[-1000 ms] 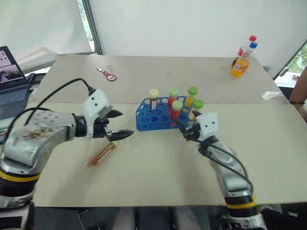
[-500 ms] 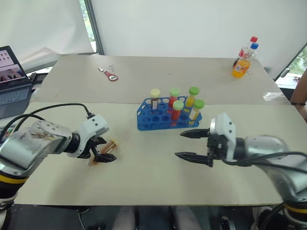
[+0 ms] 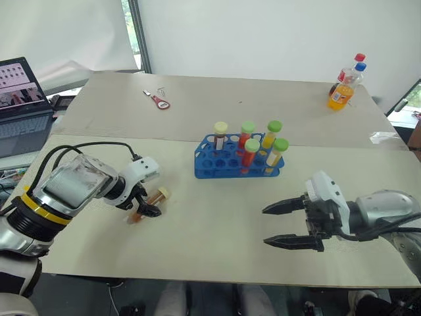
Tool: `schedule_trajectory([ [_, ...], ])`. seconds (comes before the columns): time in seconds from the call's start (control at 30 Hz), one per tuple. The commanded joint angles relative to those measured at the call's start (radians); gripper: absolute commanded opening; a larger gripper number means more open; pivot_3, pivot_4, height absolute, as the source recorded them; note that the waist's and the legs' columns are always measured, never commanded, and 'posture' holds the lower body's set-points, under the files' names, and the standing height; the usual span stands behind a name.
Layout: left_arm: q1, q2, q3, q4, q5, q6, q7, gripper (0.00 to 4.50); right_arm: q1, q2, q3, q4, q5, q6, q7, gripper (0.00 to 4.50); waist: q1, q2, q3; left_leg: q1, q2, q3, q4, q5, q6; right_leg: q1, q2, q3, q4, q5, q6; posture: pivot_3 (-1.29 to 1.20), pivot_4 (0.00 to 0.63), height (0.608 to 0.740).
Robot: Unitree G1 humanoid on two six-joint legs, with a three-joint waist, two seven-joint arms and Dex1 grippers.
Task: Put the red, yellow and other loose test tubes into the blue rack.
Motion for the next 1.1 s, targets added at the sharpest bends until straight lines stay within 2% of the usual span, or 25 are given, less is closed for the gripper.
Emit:
schedule_trajectory([
  [0.03, -0.023, -0.027, -0.031, 0.002, 0.035, -0.015, -0.014, 3.60, -0.010, -0.014, -0.044, -0.028, 0.014, -0.012, -0.003, 3.74, 0.000, 0.000, 0.000, 0.000, 0.000, 0.000, 0.000, 0.000, 0.000, 0.000, 0.000, 0.000, 0.000, 0.000, 0.000, 0.00, 0.150, 0.740],
  [0.2, -0.017, -0.021, -0.040, -0.008, 0.051, -0.009, -0.043, 1.26, -0.065, -0.026, -0.060, -0.076, 0.080, 0.075, -0.069, 3.74, 0.000, 0.000, 0.000, 0.000, 0.000, -0.001, 0.001, 0.000, 0.000, 0.000, 0.000, 0.000, 0.001, 0.000, 0.000, 0.00, 0.150, 0.740],
  [0.23, -0.017, -0.022, -0.038, -0.002, 0.059, -0.024, -0.047, 0.93, -0.072, -0.032, -0.064, -0.080, 0.086, 0.084, -0.076, 3.74, 0.000, 0.000, 0.000, 0.000, 0.000, -0.001, 0.001, 0.000, 0.000, 0.000, 0.000, 0.000, 0.000, 0.000, 0.000, 0.00, 0.150, 0.740],
  [0.4, -0.028, -0.040, 0.010, 0.044, 0.075, -0.140, -0.090, 0.89, -0.120, -0.023, -0.090, -0.089, 0.083, 0.056, -0.124, 3.74, 0.003, 0.000, 0.000, -0.001, 0.000, -0.001, 0.001, 0.000, 0.000, 0.000, 0.000, 0.000, 0.000, 0.000, 0.000, 0.00, 0.150, 0.740],
  [0.6, -0.049, -0.118, 0.218, 0.106, -0.006, -0.283, -0.125, 0.89, -0.156, -0.044, -0.163, -0.106, 0.143, 0.090, -0.148, 3.74, 0.004, 0.000, 0.000, -0.003, 0.000, -0.002, 0.003, 0.000, 0.000, -0.001, 0.000, -0.001, 0.000, 0.000, 0.000, 0.00, 0.150, 0.740],
  [0.8, -0.106, -0.436, 0.432, 0.176, -0.057, -0.469, 0.056, 0.89, -0.180, -0.057, -0.198, -0.116, 0.203, 0.156, -0.245, 3.74, 0.007, 0.000, 0.000, -0.007, -0.001, -0.004, 0.007, 0.000, 0.001, -0.001, -0.001, -0.003, 0.000, 0.001, 0.001, 0.00, 0.150, 0.740],
  [0.93, -0.096, -0.613, 0.463, 0.266, -0.020, -0.682, 0.129, 0.89, -0.144, -0.065, -0.227, -0.182, 0.267, 0.270, -0.404, 3.74, 0.002, 0.000, 0.000, -0.007, -0.001, -0.007, 0.007, 0.000, 0.001, -0.001, -0.002, -0.002, 0.000, 0.001, 0.002, 0.00, 0.150, 0.740],
  [1.1, -0.072, -0.734, 0.445, 0.427, 0.047, -0.917, 0.152, 0.89, -0.095, -0.056, -0.275, -0.248, 0.336, 0.389, -0.618, 3.74, -0.001, 0.000, 0.000, -0.007, -0.001, -0.010, 0.006, -0.001, 0.001, -0.001, -0.002, -0.001, 0.001, 0.001, 0.001, 0.00, 0.150, 0.740],
])
